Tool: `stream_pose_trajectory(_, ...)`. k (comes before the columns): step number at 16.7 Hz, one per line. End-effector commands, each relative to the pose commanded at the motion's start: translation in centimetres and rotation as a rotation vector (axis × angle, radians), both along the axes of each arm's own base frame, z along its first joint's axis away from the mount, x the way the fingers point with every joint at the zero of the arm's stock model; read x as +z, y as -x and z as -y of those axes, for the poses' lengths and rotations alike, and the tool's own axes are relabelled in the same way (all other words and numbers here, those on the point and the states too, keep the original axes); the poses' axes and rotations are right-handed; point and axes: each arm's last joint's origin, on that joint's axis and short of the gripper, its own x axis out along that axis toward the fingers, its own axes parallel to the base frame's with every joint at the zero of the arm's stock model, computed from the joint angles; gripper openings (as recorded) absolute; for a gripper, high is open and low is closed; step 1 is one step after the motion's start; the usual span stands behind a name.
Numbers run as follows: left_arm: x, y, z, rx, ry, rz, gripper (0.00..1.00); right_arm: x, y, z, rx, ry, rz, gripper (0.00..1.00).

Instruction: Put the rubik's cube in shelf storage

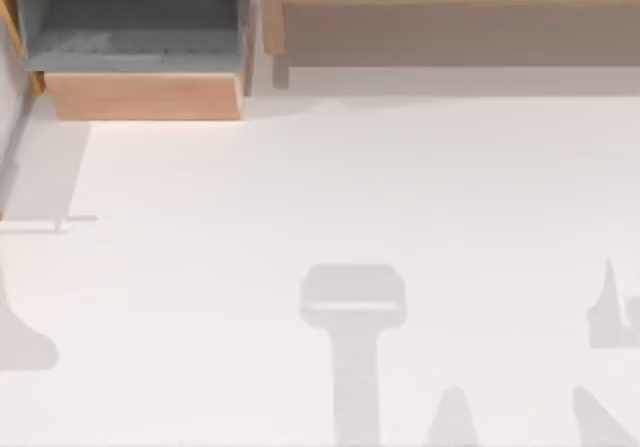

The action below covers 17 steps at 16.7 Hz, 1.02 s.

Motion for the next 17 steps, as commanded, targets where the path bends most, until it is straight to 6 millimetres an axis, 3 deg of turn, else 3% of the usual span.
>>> stream_pose_trajectory(5,0.0,-0.1,0.1,-0.002,0.001,0.0,1.0,0.0,0.0,0.0,0.0,0.0,0.0,1.0)
stream_pose_trajectory(10,0.0,-2.4,0.0,0.0,0.0,0.0,1.0,0.0,0.0,0.0,0.0,0.0,0.0,1.0)
stream_pose_trajectory(14,0.0,-2.5,0.1,0.0,0.0,0.0,1.0,0.0,0.0,0.0,0.0,0.0,0.0,1.0)
stream_pose_trajectory(17,0.0,-2.5,0.1,0.0,0.0,0.0,0.77,0.0,0.0,0.0,0.0,0.0,0.0,1.0)
